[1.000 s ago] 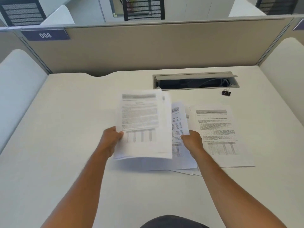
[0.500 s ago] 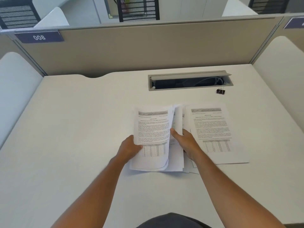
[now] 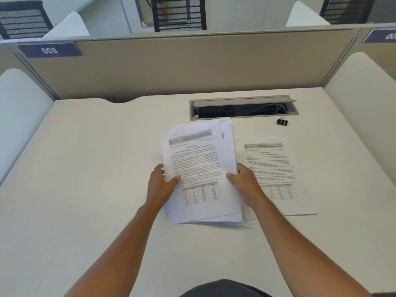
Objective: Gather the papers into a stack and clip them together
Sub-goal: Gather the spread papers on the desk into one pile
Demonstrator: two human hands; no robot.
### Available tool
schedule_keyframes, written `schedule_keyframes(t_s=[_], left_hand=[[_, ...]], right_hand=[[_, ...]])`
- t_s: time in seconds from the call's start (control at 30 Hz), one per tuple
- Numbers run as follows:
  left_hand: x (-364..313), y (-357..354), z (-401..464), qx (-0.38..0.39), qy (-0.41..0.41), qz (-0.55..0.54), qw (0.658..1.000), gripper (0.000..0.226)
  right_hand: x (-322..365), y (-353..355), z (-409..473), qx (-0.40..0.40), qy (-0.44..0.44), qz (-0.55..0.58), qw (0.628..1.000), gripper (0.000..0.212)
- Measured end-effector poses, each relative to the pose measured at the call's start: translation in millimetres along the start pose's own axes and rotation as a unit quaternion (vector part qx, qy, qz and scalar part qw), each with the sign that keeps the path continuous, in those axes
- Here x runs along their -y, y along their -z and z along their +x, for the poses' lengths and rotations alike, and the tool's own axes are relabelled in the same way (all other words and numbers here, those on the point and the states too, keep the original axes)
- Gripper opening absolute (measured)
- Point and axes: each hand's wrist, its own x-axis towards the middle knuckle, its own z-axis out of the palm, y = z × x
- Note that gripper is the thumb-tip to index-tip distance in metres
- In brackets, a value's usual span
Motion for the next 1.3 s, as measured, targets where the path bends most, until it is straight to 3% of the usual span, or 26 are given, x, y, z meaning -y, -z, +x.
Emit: schedule_keyframes(t_s=[0.13,0.27,0.37,0.47,0.6,0.73,0.93,1.1,1.3], left_hand=[[-17.3,18.5,4.0,0.051,-0.004,-0.229,0.972,0.066],[-40.9,26.3,-4.3,0.046,-0.075,-0.298,0.950,0.030],[-56.3,23.0,-14.5,-0.027,-0.135,-0.291,0.947,0.023],[-59.7,16.8,-22.6,-0.075,-0.155,-0.277,0.945,0.035],[-40.9,4.5,-24.4,-0.041,-0.130,-0.231,0.963,0.054],[-25.6,-7.9,-22.6,-0.013,-0.110,-0.196,0.974,0.057],[-33.5,-20.7,-25.9,-0.054,-0.096,-0.242,0.964,0.047],[-28.7,-23.9,-25.8,-0.025,-0.076,-0.233,0.969,0.048],[-32.7,-23.9,-28.9,-0.072,-0.091,-0.210,0.971,0.022]], right_hand=[[10.2,5.8,-3.4,0.019,0.053,0.056,0.997,0.027],[29.4,4.0,-11.5,0.011,0.134,0.039,0.990,0.029],[38.1,1.5,-14.2,-0.023,0.187,0.022,0.982,0.024],[40.3,0.1,-16.5,-0.044,0.223,0.034,0.973,0.027],[30.3,-1.7,-15.9,-0.039,0.210,0.020,0.977,0.042],[20.2,-4.1,-12.8,-0.023,0.198,0.022,0.980,0.042],[24.0,-11.6,-12.2,-0.018,0.192,0.030,0.981,0.038],[19.3,-11.8,-9.9,-0.012,0.181,0.018,0.983,0.041],[16.8,-12.2,-12.9,-0.001,0.173,0.006,0.985,0.038]])
